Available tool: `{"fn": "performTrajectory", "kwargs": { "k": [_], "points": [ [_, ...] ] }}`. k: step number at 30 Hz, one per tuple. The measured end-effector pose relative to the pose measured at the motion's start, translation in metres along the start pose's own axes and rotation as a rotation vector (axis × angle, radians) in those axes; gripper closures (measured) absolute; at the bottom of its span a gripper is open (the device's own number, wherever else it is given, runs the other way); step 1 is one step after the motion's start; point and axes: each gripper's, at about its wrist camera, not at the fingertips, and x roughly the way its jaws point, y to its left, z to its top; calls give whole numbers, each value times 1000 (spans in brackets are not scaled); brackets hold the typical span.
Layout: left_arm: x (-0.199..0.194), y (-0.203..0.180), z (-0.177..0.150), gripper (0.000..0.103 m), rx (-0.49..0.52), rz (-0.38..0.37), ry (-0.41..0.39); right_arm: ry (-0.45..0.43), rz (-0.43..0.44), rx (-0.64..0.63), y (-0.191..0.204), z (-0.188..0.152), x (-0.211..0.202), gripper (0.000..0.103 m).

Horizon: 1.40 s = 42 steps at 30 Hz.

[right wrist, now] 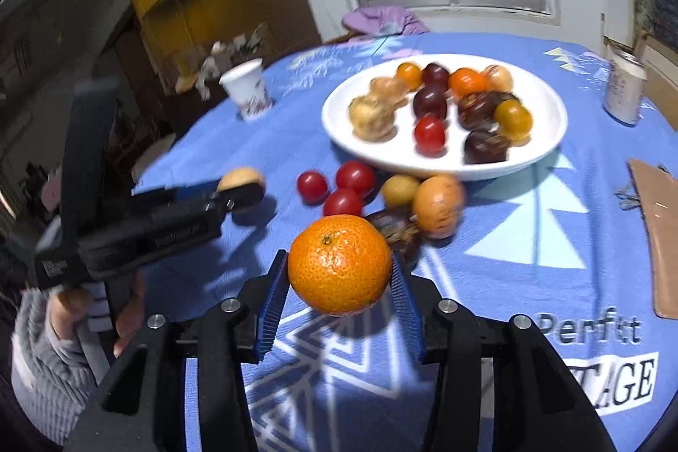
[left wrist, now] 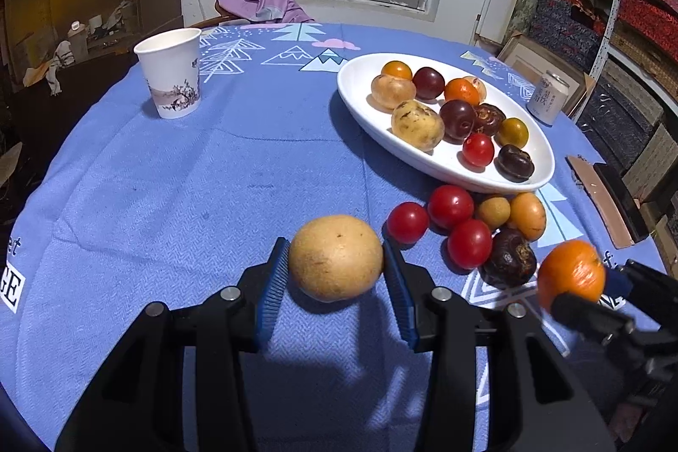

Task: Organize fruits
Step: 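Grasp the potato with the left gripper while the right grasps an orange, then place the potato on the white plate with the left gripper while the right places the orange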

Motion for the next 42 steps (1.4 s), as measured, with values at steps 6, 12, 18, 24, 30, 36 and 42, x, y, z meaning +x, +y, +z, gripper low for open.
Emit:
{"fn": "performTrajectory", "kwargs": {
  "k": [6,12,18,24,30,36,42],
  "points": [
    [-7,-16,18,59,11,-29,-6,-58,-21,61,-28,11,-23,55],
    [-4,-41,49,59,62,-40,-31,-70,-105,56,-54,41,-31,55],
    [21,-70,82,59,82,-71,-26,-34,-147,52,-69,79,-5,55],
    [56,-89,127,59,91,-79,0,6,-175,-44,-54,89,34,55],
    [102,-97,150,59,100,-83,61,25,-206,-77,-57,99,64,54],
    [128,-93,153,58,70,-107,98,28,-175,-48,-71,100,73,45],
    [113,-91,152,34,56,-112,56,6,-155,0,-80,101,63,36]
  ]
}}
